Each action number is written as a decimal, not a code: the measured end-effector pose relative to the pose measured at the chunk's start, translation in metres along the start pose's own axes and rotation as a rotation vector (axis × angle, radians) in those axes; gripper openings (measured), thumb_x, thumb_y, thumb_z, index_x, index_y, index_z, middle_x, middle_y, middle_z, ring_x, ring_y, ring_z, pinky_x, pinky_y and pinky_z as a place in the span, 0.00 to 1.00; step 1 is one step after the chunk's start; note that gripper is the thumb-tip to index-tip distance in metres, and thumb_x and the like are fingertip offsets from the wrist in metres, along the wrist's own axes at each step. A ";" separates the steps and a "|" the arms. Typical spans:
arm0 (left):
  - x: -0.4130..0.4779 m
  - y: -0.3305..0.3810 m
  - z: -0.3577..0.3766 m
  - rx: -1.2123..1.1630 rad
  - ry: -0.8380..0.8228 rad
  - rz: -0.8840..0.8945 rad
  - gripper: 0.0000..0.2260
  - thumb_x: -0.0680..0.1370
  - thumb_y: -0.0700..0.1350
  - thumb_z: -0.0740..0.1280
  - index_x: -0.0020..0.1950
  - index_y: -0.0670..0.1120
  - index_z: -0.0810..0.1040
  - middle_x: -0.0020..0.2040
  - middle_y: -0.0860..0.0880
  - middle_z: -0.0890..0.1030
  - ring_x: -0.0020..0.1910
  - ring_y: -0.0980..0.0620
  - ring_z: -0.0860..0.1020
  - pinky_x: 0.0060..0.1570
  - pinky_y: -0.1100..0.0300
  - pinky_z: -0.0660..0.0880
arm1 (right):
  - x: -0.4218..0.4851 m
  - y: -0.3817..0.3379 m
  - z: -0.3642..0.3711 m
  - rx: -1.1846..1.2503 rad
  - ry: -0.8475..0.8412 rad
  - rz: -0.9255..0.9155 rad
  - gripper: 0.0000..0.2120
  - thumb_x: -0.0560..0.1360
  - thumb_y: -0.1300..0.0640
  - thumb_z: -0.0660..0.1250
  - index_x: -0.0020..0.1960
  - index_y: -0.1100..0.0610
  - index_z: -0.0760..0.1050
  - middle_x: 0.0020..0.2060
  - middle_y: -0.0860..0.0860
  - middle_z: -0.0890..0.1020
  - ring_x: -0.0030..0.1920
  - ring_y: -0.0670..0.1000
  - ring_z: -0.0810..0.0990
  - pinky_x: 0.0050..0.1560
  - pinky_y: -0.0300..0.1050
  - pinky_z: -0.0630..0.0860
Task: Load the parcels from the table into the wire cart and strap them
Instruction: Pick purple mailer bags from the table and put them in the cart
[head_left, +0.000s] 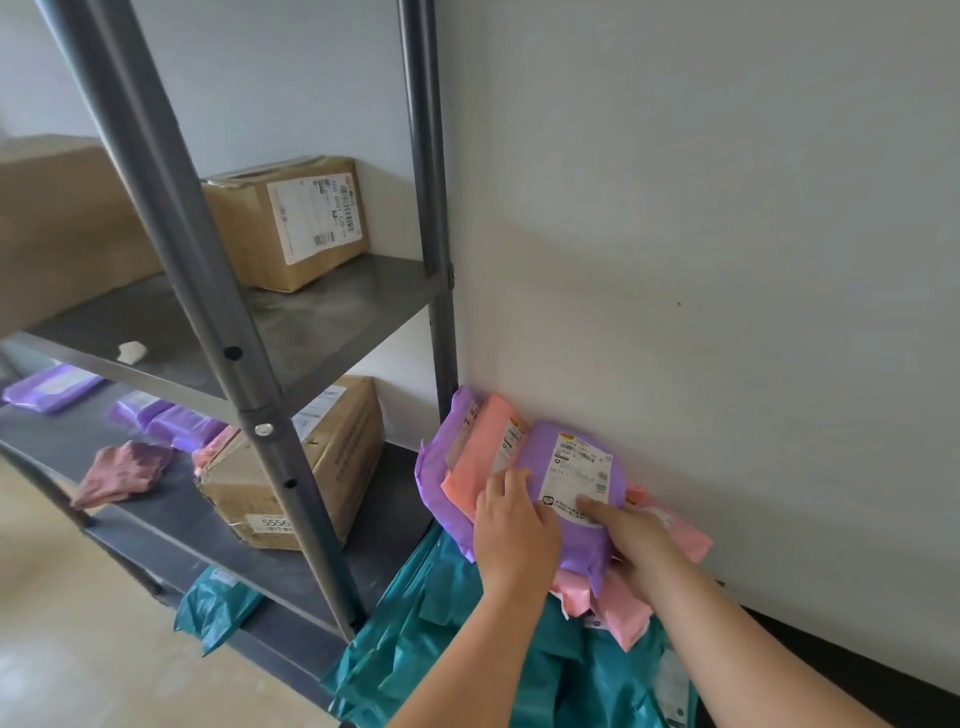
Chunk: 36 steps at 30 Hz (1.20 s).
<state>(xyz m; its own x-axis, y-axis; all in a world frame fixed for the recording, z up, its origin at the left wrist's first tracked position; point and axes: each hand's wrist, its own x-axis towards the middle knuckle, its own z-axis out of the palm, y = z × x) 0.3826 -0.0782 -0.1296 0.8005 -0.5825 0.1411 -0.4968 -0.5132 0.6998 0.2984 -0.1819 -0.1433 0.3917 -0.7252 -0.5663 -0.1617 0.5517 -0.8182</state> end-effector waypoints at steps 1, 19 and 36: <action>0.000 -0.001 0.001 0.008 -0.001 0.011 0.16 0.78 0.42 0.62 0.66 0.48 0.72 0.64 0.50 0.73 0.61 0.50 0.70 0.60 0.57 0.70 | 0.000 0.000 0.003 -0.001 0.004 -0.001 0.09 0.73 0.67 0.73 0.52 0.64 0.78 0.51 0.62 0.84 0.51 0.62 0.83 0.55 0.59 0.79; -0.004 0.027 0.005 0.033 0.094 0.017 0.19 0.82 0.55 0.57 0.66 0.45 0.73 0.62 0.48 0.77 0.61 0.47 0.73 0.60 0.52 0.69 | -0.031 -0.004 -0.050 0.099 0.097 -0.144 0.14 0.68 0.67 0.64 0.52 0.60 0.79 0.41 0.58 0.87 0.48 0.63 0.84 0.50 0.56 0.78; -0.168 0.137 0.110 -0.576 -0.768 -0.208 0.13 0.70 0.51 0.77 0.48 0.47 0.78 0.46 0.49 0.83 0.42 0.54 0.81 0.35 0.64 0.74 | -0.150 0.067 -0.262 0.230 0.319 -0.195 0.20 0.68 0.77 0.63 0.55 0.60 0.78 0.45 0.60 0.86 0.48 0.62 0.84 0.46 0.57 0.83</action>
<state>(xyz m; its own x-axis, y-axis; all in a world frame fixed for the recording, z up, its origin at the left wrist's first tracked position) 0.1434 -0.1198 -0.1344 0.3164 -0.8716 -0.3743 0.0317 -0.3847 0.9225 -0.0086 -0.1443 -0.1394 0.0894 -0.8959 -0.4351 0.1072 0.4430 -0.8901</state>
